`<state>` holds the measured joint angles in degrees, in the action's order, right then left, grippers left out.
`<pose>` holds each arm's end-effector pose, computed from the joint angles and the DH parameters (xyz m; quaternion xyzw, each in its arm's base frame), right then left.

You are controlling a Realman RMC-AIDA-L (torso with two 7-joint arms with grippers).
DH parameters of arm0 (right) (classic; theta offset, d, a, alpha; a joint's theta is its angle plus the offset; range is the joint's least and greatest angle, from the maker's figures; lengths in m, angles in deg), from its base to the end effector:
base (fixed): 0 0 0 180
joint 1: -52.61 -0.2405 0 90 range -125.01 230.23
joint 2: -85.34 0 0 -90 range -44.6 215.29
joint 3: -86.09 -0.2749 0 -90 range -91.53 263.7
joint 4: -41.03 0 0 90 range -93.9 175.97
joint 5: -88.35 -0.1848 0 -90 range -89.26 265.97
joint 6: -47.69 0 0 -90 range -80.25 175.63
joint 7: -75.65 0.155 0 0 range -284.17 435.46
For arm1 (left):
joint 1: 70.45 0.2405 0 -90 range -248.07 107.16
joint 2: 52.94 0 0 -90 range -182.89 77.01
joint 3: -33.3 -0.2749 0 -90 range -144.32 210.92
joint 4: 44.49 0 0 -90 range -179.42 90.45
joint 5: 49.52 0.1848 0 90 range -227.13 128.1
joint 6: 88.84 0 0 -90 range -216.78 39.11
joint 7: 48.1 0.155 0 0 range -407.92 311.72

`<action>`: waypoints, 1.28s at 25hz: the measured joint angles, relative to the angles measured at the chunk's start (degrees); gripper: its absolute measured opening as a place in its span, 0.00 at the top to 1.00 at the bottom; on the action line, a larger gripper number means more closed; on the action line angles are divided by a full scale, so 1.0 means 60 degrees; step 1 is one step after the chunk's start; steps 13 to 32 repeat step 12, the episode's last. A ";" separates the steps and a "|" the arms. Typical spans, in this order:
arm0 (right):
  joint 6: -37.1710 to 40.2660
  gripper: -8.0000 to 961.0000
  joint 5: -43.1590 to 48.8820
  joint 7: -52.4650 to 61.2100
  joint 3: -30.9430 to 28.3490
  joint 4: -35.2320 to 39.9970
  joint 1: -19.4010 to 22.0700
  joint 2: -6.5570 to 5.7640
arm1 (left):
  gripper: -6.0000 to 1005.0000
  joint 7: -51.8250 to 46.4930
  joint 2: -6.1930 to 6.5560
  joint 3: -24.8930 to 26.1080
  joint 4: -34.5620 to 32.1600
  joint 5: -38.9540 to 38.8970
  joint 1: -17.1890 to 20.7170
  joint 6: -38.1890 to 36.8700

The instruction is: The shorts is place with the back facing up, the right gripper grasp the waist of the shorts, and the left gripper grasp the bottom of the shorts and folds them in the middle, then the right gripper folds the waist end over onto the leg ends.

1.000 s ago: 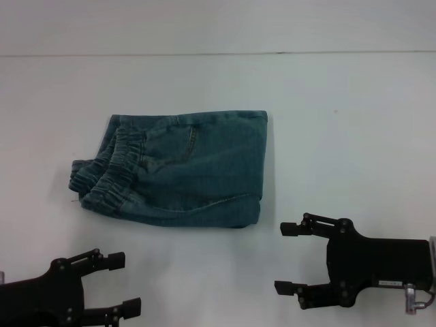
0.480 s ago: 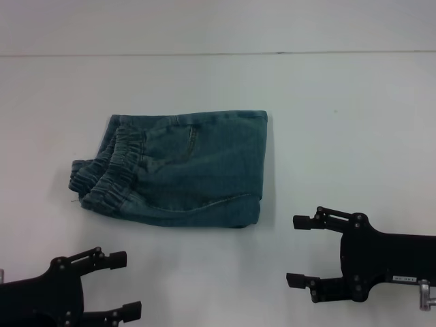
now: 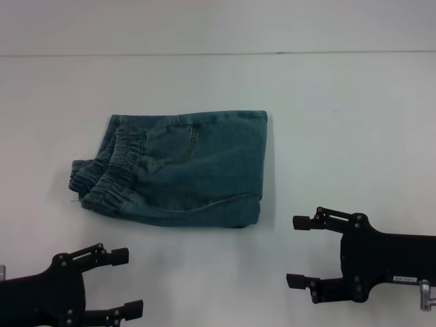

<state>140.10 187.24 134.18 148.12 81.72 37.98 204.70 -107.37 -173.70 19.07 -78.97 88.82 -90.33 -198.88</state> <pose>0.2767 0.2359 -0.0459 -0.9591 0.0798 0.2542 0.0953 -0.3105 0.2081 -0.0202 -0.9343 -0.2100 -0.2764 0.0809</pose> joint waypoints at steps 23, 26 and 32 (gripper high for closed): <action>0.0068 0.05 0.0056 -0.0025 -0.0014 -0.0073 -0.0067 -0.0035 | 0.09 0.0037 0.0006 -0.0131 -0.0037 0.0123 -0.0011 -0.0028; 0.0068 0.05 0.0056 -0.0025 -0.0014 -0.0073 -0.0067 -0.0035 | 0.09 0.0037 0.0006 -0.0131 -0.0037 0.0123 -0.0011 -0.0028; 0.0068 0.05 0.0056 -0.0025 -0.0014 -0.0073 -0.0067 -0.0035 | 0.09 0.0037 0.0006 -0.0131 -0.0037 0.0123 -0.0011 -0.0028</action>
